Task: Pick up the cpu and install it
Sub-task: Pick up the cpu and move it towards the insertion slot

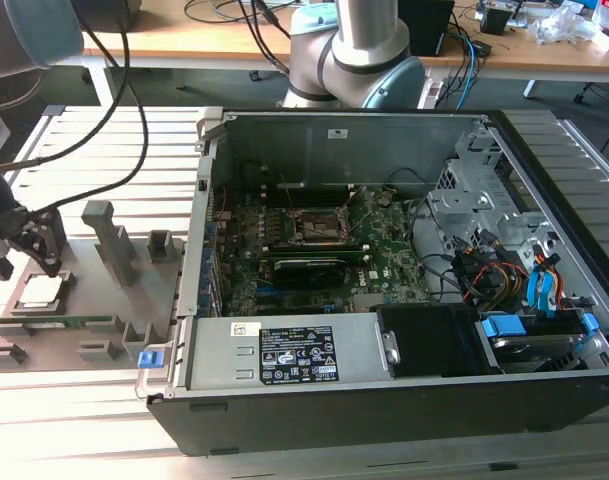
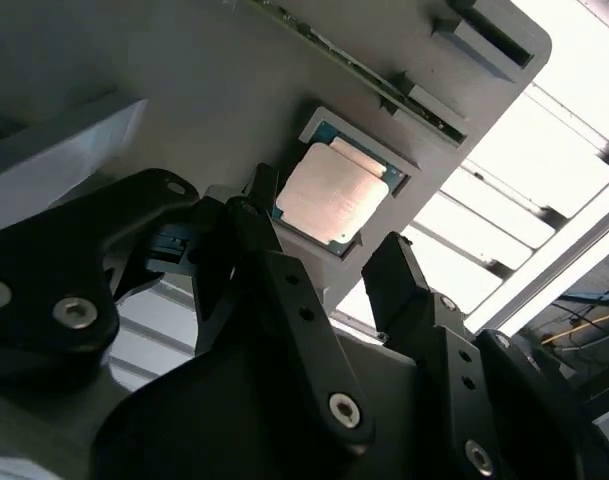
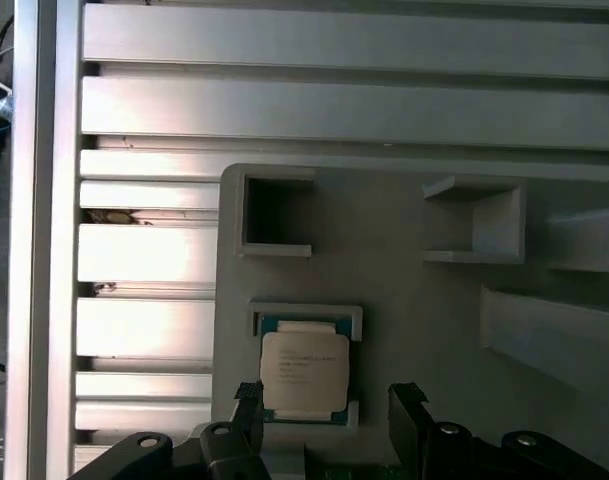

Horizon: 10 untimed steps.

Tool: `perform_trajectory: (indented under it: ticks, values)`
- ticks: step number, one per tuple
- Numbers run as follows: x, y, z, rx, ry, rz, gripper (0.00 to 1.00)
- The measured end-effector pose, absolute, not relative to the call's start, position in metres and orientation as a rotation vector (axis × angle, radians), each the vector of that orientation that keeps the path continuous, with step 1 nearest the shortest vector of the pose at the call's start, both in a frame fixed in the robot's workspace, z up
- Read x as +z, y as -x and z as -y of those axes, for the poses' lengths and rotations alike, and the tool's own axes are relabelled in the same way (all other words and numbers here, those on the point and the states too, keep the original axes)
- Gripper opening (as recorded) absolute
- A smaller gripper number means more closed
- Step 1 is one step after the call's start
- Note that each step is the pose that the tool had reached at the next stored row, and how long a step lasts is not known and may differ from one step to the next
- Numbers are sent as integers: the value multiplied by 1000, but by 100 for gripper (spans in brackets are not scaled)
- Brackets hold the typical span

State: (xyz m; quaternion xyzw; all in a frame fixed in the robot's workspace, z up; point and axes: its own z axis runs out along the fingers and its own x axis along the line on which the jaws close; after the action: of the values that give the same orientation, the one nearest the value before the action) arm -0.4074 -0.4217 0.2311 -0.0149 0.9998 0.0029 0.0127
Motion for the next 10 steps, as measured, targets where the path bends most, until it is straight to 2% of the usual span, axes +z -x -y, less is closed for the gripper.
perform_trajectory:
  ticks: [3,10]
  values:
    - [225,408,422,-20,113,-3115,62]
    - [207,408,420,-32,30,-3117,62]
